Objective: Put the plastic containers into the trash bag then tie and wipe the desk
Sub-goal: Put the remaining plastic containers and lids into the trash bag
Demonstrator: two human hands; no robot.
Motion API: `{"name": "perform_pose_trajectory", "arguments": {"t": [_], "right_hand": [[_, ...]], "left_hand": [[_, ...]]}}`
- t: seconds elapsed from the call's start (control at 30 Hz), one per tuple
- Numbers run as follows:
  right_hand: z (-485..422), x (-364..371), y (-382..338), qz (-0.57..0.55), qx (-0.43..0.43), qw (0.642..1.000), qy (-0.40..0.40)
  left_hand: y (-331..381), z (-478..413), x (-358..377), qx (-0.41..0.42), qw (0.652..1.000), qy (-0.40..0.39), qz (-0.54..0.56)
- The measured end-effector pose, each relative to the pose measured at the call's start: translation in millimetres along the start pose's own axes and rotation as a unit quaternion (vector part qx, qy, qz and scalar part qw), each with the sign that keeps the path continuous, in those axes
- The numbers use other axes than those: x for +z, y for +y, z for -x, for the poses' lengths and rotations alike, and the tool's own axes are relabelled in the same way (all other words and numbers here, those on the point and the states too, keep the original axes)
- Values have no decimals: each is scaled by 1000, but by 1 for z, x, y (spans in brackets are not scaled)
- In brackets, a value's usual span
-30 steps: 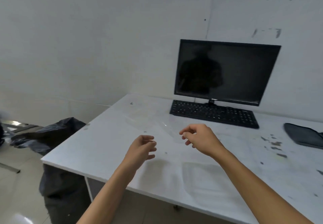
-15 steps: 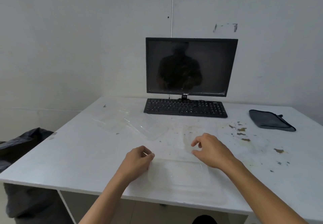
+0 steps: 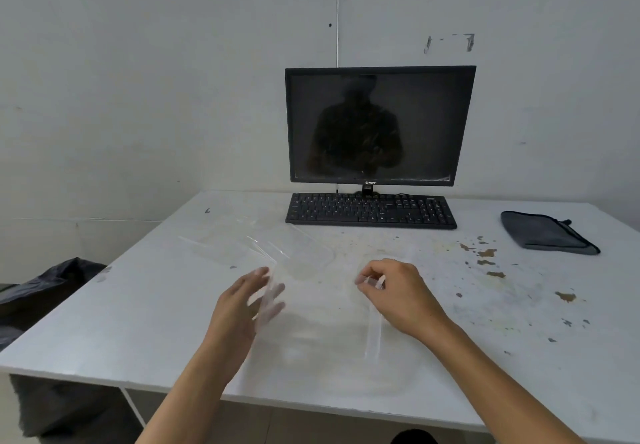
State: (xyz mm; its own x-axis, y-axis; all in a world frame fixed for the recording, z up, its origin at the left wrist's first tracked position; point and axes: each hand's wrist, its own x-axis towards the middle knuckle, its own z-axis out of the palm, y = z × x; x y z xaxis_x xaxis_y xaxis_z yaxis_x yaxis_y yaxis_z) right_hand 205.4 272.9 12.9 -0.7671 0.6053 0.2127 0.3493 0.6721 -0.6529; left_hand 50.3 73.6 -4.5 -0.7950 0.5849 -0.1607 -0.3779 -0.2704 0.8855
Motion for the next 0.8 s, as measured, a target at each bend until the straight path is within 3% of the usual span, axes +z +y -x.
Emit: {"name": "perform_pose_trajectory", "arguments": {"t": [0.07,0.13,0.27,0.37,0.47,0.6,0.8], "right_hand": [[-3,5,-11,-72,17,997,8],[-6,11,-25,-142,40,989,7],[-10,31,-52,-220,76,969,-81],[-15,44,-67,-245,83,949,-182],[-38,56,-72,-167,71,967,-178],[-85,76,-70,25,40,990,-132],[-139,104,-61,204,106,952,-202]], "left_hand": [[3,0,-6,-30,984,-15,173],[2,0,-13,-35,964,-63,255],[-9,-3,-17,-42,961,-163,220],[-10,-8,-25,-50,959,-163,226],[-2,-14,-41,-41,954,-136,264],[7,-20,-60,-45,947,-75,308],[10,-26,-57,-50,951,-45,303]]}}
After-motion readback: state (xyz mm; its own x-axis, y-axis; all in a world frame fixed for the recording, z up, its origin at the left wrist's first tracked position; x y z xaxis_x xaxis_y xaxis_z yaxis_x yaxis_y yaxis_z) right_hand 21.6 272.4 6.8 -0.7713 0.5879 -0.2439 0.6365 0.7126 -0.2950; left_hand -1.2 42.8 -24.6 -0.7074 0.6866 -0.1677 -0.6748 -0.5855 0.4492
